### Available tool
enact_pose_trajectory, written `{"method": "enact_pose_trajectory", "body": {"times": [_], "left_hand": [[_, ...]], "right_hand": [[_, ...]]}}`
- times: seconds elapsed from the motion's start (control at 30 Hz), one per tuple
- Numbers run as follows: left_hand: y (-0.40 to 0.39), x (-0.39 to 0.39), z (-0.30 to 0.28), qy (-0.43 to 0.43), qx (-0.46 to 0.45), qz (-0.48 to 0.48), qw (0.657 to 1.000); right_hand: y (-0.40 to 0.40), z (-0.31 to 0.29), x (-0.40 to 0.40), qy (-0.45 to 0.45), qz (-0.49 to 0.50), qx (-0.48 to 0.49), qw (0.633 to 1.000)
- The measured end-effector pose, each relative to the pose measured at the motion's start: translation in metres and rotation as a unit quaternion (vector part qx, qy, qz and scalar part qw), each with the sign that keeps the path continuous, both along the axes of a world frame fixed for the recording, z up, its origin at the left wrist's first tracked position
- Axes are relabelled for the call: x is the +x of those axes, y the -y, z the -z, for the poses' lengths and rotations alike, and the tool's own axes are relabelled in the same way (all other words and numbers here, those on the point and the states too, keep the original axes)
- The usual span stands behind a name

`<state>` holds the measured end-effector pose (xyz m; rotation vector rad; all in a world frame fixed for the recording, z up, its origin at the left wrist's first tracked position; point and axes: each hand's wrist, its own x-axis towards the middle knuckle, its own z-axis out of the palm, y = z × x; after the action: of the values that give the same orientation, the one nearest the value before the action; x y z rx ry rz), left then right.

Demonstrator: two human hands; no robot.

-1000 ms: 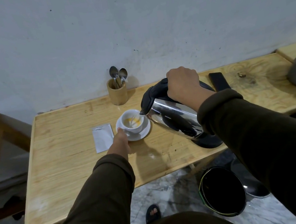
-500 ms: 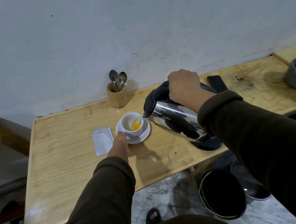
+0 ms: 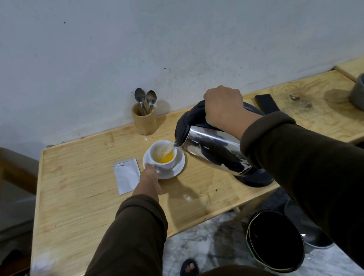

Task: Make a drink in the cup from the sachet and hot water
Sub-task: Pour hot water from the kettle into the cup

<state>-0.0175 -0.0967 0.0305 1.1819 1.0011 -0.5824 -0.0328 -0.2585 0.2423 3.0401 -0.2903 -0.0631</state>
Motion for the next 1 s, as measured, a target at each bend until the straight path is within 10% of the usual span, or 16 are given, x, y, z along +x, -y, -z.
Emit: {"method": "enact_pose_trajectory", "body": {"times": [1.0], "left_hand": [[0.019, -0.026, 0.009, 0.061, 0.147, 0.027, 0.987]], "right_hand": [[0.050, 0.007, -0.010, 0.055, 0.010, 0.084, 0.995]]}}
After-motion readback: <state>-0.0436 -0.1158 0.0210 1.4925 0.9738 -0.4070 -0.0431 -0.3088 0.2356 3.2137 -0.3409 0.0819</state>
